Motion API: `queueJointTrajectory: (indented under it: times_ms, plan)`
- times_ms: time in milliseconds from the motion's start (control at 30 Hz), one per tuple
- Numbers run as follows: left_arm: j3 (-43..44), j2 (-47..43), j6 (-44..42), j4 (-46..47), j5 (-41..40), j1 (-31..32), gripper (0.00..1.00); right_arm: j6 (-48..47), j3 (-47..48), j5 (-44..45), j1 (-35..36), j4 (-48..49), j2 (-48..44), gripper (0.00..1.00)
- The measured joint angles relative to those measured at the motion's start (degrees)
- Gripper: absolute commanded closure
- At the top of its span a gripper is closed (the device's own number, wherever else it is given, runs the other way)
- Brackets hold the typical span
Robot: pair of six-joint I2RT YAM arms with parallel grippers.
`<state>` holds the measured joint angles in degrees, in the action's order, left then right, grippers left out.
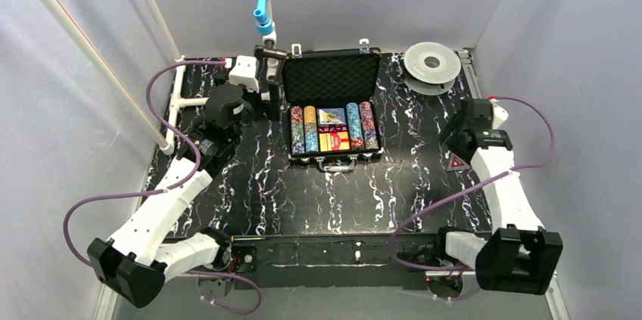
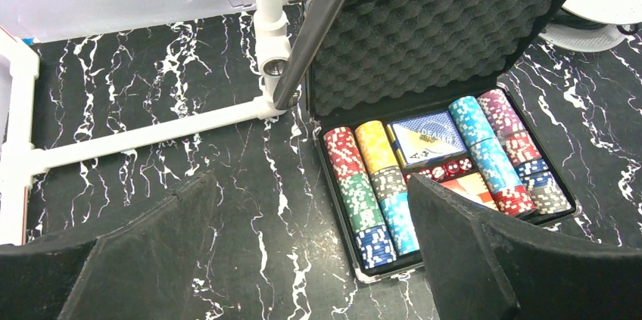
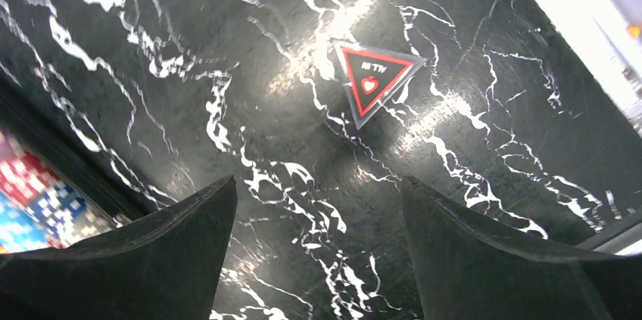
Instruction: Pack up texas hold em set
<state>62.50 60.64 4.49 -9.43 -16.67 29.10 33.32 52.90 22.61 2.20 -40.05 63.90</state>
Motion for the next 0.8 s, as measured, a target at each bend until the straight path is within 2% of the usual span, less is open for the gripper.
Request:
queueJointTrajectory:
  times_ms: [133, 300, 500, 800]
  plan:
    - [0.00, 0.00, -0.02, 0.00, 0.02, 0.00, 0.01, 1.25, -0.24, -7.85, -13.27, 2.38, 2.64, 0.15]
    - [0.00, 0.00, 0.00, -0.02, 0.15, 0.00, 0.00, 3.58, -0.24, -14.53, -23.87, 6.14, 11.08, 0.17]
    - [0.00, 0.00, -0.02, -0.02, 0.17, 0.00, 0.01, 5.49, 0.79, -21.84, -29.59, 10.86, 20.96, 0.20]
    - [0.00, 0.00, -0.02, 0.00, 0.17, 0.00, 0.01, 5.49, 7.15, -26.01, -30.21, 14.97, 29.70, 0.22]
